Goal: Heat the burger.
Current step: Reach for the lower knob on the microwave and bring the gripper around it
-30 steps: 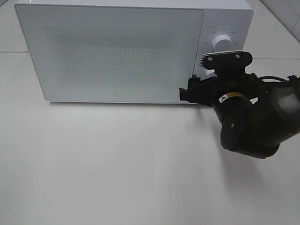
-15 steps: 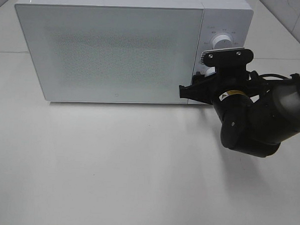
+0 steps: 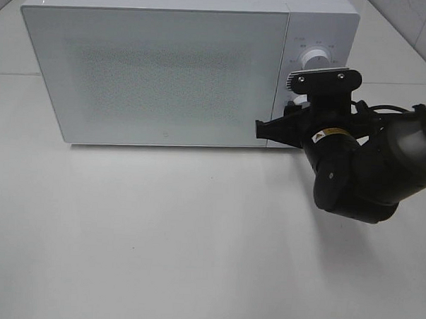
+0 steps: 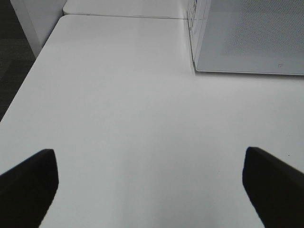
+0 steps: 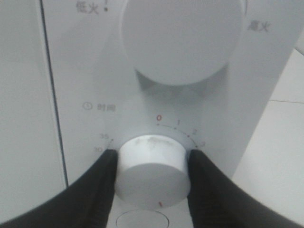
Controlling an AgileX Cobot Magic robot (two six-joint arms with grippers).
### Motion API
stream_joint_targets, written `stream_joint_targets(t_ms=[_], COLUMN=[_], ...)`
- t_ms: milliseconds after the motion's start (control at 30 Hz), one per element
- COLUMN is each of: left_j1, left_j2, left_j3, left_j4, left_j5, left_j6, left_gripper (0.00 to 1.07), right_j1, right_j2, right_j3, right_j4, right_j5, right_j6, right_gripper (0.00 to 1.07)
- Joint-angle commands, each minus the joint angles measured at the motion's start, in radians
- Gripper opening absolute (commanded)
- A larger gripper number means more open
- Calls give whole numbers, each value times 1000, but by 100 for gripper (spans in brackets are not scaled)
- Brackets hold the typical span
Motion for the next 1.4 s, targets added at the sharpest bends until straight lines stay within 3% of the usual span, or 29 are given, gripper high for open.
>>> stream_joint_targets(t_ms=[33, 133, 367, 433, 533, 867, 1400], left_j1=[2, 2, 2, 2, 2, 2, 2], left_j2=[-13, -13, -13, -13, -13, -13, -13], left_j3=[1, 1, 1, 1, 1, 1, 1], left_j4=[-5, -5, -5, -5, -5, -5, -5], left_j5=[-15, -15, -15, -15, -15, -15, -15], left_j6=[-4, -4, -4, -4, -4, -4, -4], left_gripper=[98, 98, 98, 98, 98, 98, 98], right_j1=[-8, -8, -8, -8, -8, -8, -8], right_j2=[-15, -15, -15, -15, -15, -15, -15], right_j3=[-28, -28, -28, -28, -28, -28, -28], right_j4=[-87, -120, -241, -247, -257, -257, -255], right_j5=[-69, -91, -164, -167, -173, -234, -290], right_j6=[110, 211, 764, 818, 1107, 1704, 1772], right_gripper=[0, 0, 0, 0, 1, 1, 6])
